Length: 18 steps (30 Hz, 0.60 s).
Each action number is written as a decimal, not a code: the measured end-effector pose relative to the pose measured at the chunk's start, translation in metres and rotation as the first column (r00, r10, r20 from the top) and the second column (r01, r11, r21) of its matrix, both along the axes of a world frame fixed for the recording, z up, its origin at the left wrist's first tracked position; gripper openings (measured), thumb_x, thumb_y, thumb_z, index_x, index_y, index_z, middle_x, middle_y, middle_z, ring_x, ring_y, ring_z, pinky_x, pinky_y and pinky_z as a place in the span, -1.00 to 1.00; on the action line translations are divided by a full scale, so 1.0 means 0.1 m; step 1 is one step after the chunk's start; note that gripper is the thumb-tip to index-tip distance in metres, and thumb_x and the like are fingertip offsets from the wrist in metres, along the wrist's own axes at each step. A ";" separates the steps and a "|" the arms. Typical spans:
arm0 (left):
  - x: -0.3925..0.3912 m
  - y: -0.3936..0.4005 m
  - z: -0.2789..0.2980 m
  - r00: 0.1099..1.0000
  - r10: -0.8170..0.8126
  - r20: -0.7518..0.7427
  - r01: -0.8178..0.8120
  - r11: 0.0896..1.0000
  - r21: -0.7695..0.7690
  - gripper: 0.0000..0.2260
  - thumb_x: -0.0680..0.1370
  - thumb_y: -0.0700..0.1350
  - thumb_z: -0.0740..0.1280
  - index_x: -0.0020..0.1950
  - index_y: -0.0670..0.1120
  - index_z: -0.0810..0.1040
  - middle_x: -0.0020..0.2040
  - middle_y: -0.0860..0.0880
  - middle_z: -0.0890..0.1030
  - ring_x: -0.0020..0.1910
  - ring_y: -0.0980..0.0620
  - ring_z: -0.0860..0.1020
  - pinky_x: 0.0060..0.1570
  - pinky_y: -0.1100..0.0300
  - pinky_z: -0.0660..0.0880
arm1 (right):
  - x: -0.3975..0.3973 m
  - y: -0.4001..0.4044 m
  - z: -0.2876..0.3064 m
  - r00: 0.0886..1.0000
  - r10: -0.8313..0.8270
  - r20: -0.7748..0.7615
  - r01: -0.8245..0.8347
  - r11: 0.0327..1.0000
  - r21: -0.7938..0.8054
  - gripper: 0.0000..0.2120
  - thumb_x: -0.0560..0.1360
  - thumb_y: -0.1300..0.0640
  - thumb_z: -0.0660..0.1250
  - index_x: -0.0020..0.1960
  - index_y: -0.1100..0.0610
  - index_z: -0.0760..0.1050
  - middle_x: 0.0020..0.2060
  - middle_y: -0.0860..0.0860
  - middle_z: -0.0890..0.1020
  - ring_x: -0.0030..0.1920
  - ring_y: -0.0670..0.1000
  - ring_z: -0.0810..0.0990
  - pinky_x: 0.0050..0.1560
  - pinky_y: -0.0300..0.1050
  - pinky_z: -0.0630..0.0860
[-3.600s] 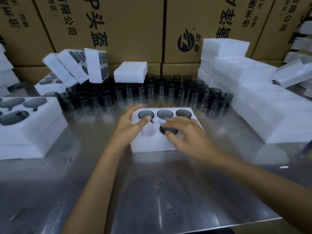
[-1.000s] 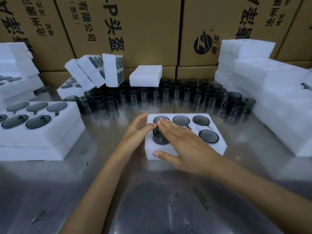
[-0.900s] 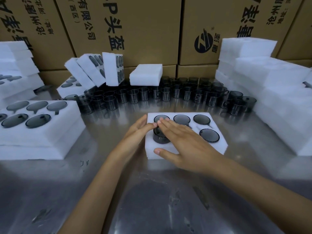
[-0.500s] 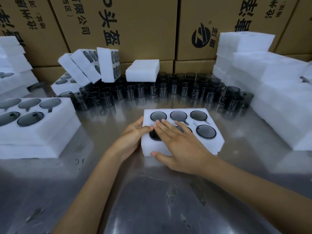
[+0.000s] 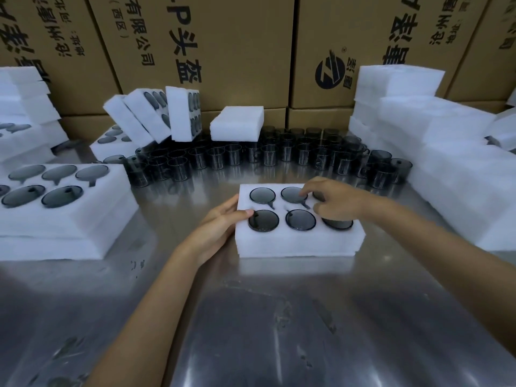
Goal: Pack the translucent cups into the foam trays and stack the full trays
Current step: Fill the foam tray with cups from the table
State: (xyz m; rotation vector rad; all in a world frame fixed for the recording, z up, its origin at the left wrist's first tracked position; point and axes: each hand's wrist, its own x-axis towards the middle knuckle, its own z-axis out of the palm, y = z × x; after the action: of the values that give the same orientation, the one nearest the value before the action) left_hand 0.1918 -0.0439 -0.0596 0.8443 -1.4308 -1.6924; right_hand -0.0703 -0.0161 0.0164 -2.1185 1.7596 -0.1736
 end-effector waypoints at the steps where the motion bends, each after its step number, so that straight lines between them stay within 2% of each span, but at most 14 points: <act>1: 0.00 0.00 0.00 1.000 0.003 -0.001 -0.003 1.000 -0.001 -0.57 0.55 -0.16 0.39 0.42 0.06 0.49 0.30 -0.08 0.61 0.28 -0.08 0.57 0.21 0.14 0.54 | -0.04 -0.05 0.03 1.000 -0.002 -0.023 0.003 1.000 0.020 -0.59 0.56 0.28 0.23 0.39 0.06 0.43 0.36 -0.04 0.34 0.36 0.01 0.35 0.28 -0.19 0.27; 4: 0.01 0.01 0.01 1.000 0.004 0.009 -0.004 1.000 -0.008 -0.56 0.56 -0.18 0.39 0.43 0.03 0.47 0.29 -0.07 0.61 0.29 -0.06 0.57 0.30 0.06 0.48 | -0.19 -0.12 0.11 0.994 -0.100 -0.046 0.100 0.995 -0.011 -0.68 0.57 0.22 0.24 0.30 0.01 0.47 0.32 -0.02 0.38 0.26 0.05 0.44 0.26 -0.07 0.42; 7: 0.02 0.00 0.03 1.000 -0.002 0.020 0.003 1.000 -0.015 -0.55 0.57 -0.19 0.38 0.45 0.02 0.45 0.30 -0.06 0.60 0.29 -0.06 0.57 0.36 0.00 0.39 | -0.37 -0.10 0.08 0.965 -0.220 -0.145 0.226 0.974 0.028 -0.59 0.60 0.12 0.24 0.44 0.08 0.33 0.38 0.07 0.42 0.31 0.14 0.46 0.28 0.00 0.45; 9: 0.01 0.01 0.04 0.999 -0.012 0.038 0.014 0.999 -0.035 -0.55 0.58 -0.19 0.35 0.46 0.04 0.43 0.31 -0.03 0.60 0.30 -0.04 0.56 0.35 0.01 0.39 | -0.44 -0.04 0.01 0.937 -0.306 -0.171 0.326 0.939 0.108 -0.61 0.64 -0.01 0.17 0.41 0.12 0.37 0.29 0.09 0.51 0.25 0.17 0.52 0.16 -0.04 0.51; 11: -0.02 0.02 0.04 0.999 -0.004 0.050 0.007 0.998 -0.063 -0.55 0.60 -0.18 0.33 0.47 0.09 0.42 0.31 0.01 0.60 0.29 -0.01 0.56 0.33 0.04 0.42 | -0.46 0.05 -0.10 0.940 -0.335 -0.071 0.342 0.924 0.169 -0.68 0.67 -0.09 0.09 0.23 0.06 0.49 0.08 0.02 0.62 0.09 0.11 0.63 -0.06 -0.14 0.54; 12: -0.03 0.03 0.04 0.999 0.004 0.048 0.000 0.997 -0.073 -0.55 0.60 -0.19 0.32 0.46 0.12 0.41 0.30 0.03 0.60 0.29 0.01 0.56 0.30 0.06 0.44 | -0.48 0.09 -0.14 0.944 -0.330 -0.010 0.328 0.933 0.149 -0.72 0.68 -0.11 0.08 0.14 -0.01 0.51 -0.01 -0.06 0.62 0.01 0.01 0.63 -0.11 -0.19 0.50; 14: -0.05 0.02 0.04 0.999 0.017 0.031 -0.014 0.996 -0.084 -0.54 0.61 -0.20 0.30 0.44 0.19 0.41 0.30 0.08 0.60 0.29 0.03 0.56 0.27 0.09 0.47 | -0.49 0.16 -0.17 0.927 -0.344 0.147 0.330 0.937 0.113 -0.75 0.67 -0.18 0.08 0.11 -0.16 0.51 -0.01 -0.19 0.59 -0.04 -0.12 0.58 0.01 -0.23 0.43; 15: -0.05 0.02 0.05 1.000 0.018 0.018 -0.017 0.996 -0.082 -0.53 0.62 -0.21 0.29 0.44 0.23 0.39 0.30 0.09 0.60 0.29 0.03 0.56 0.27 0.06 0.48 | -0.49 0.19 -0.18 0.900 -0.364 0.242 0.343 0.931 0.124 -0.70 0.65 -0.23 0.09 0.12 -0.17 0.55 0.01 -0.20 0.61 -0.02 -0.11 0.61 0.08 -0.24 0.46; 16: -0.03 0.00 0.05 1.000 0.019 -0.004 -0.019 0.997 -0.075 -0.51 0.62 -0.21 0.28 0.44 0.26 0.38 0.32 0.10 0.59 0.30 0.02 0.56 0.28 0.00 0.47 | -0.48 0.21 -0.19 0.855 -0.390 0.343 0.356 0.921 0.158 -0.66 0.62 -0.27 0.09 0.10 -0.15 0.57 -0.03 -0.20 0.68 -0.06 -0.10 0.66 0.03 -0.28 0.51; 17: 0.00 -0.02 0.05 0.999 0.025 -0.031 -0.027 0.998 -0.065 -0.49 0.62 -0.21 0.29 0.46 0.28 0.35 0.33 0.09 0.57 0.31 -0.01 0.55 0.30 -0.07 0.46 | -0.46 0.23 -0.19 0.793 -0.415 0.446 0.362 0.910 0.203 -0.62 0.61 -0.29 0.11 0.10 -0.10 0.60 -0.10 -0.18 0.73 -0.14 -0.10 0.70 -0.12 -0.31 0.57; 18: 0.03 -0.04 0.06 0.997 0.034 -0.066 -0.037 0.998 -0.048 -0.47 0.62 -0.20 0.29 0.48 0.28 0.33 0.35 0.07 0.56 0.32 -0.04 0.54 0.33 -0.14 0.44 | -0.44 0.23 -0.20 0.721 -0.433 0.541 0.345 0.901 0.263 -0.60 0.60 -0.29 0.14 0.12 -0.06 0.60 -0.15 -0.12 0.75 -0.19 -0.08 0.72 -0.22 -0.27 0.61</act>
State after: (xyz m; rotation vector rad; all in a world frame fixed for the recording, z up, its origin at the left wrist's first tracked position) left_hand 0.1944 -0.0481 -0.0540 0.7762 -1.3994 -1.6367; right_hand -0.1145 0.0073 -0.0034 -1.3414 1.7208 -0.7168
